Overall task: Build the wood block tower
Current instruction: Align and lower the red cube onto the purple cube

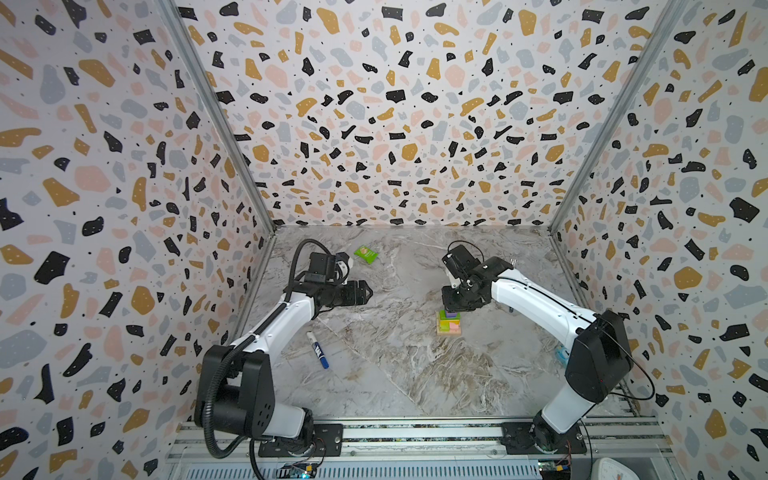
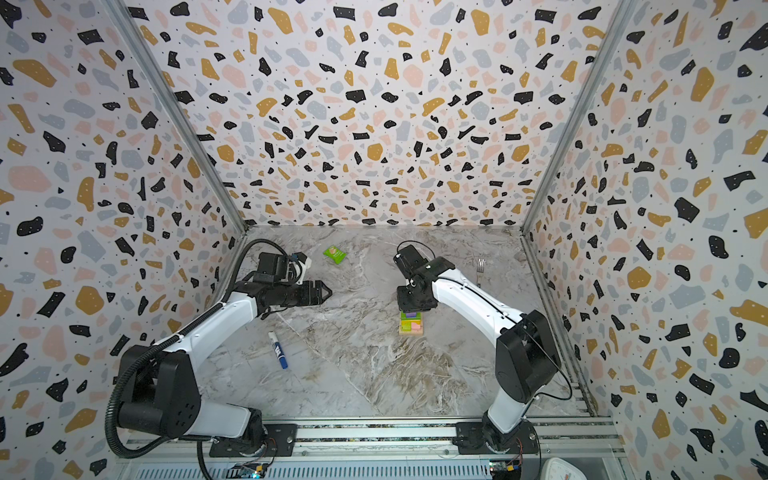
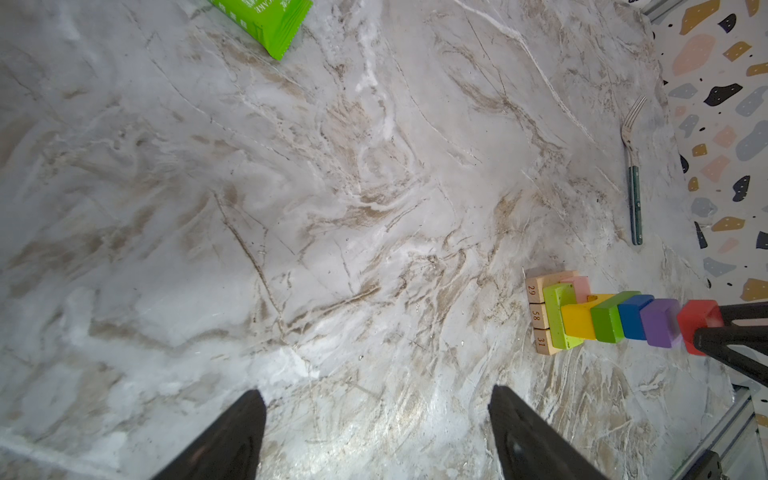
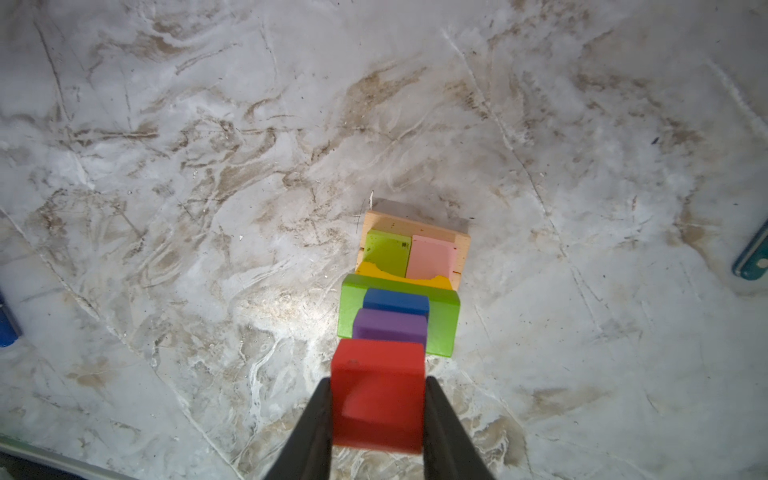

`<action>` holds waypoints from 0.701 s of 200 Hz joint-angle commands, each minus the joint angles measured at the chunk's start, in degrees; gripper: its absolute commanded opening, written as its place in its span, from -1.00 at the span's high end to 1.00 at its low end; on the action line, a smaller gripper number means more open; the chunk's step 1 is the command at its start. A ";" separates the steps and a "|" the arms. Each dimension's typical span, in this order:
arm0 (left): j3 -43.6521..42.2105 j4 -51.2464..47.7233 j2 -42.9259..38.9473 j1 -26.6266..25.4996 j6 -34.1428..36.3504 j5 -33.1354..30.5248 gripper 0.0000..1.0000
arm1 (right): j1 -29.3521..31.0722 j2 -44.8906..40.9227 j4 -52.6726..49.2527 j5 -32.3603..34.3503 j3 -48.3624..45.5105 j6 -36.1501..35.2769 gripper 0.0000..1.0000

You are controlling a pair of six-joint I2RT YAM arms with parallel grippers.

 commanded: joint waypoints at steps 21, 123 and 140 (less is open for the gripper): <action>-0.49 1.14 -0.70 -0.24 0.09 0.37 -0.72 | -0.21 -2.82 -0.51 0.34 -0.62 0.61 0.68; -0.40 1.12 -0.81 -0.24 0.18 0.31 -0.72 | -0.21 -2.51 0.65 -0.23 -1.82 0.61 0.67; -0.40 1.17 -0.80 -0.24 0.18 0.33 -0.72 | -0.21 -2.53 0.83 -0.34 -1.91 0.54 0.68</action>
